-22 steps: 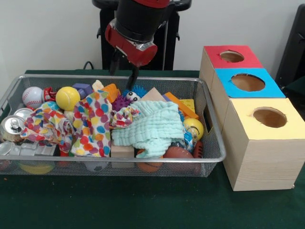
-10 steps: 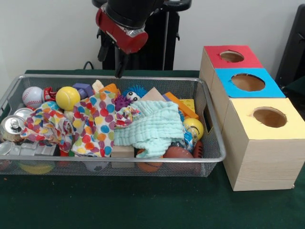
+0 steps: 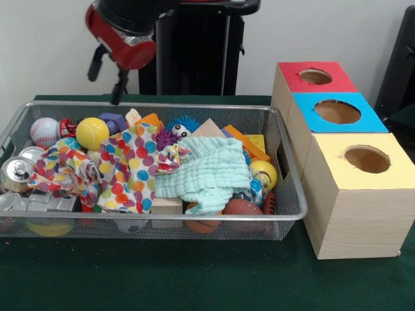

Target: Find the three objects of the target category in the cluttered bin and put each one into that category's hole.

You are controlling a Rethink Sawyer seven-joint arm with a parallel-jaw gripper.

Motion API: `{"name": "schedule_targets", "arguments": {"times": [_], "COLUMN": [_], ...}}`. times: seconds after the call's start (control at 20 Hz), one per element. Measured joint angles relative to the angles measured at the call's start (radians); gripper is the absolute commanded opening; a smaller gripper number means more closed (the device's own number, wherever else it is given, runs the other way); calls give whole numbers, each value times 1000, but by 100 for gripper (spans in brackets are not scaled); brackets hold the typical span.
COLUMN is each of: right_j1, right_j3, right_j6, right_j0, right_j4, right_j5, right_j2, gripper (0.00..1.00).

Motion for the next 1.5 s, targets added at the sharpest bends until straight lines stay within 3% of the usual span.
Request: {"name": "schedule_targets", "arguments": {"times": [0.2,0.45,0.5,0.7,1.5], "right_j1": [9,27,35,46,81], "right_j3": [-5,-4,-4,-1,34], "right_j6": [0,0,0,0,0], "right_j0": [-35,-85,-103,-129,-160], "right_j4": [-27,-51,-54,-55,-57], "right_j5": [-79,-240,-311,-412,-434], "right_j2": [0,0,1,15,86], "gripper": [100,100,100,100,100]}}
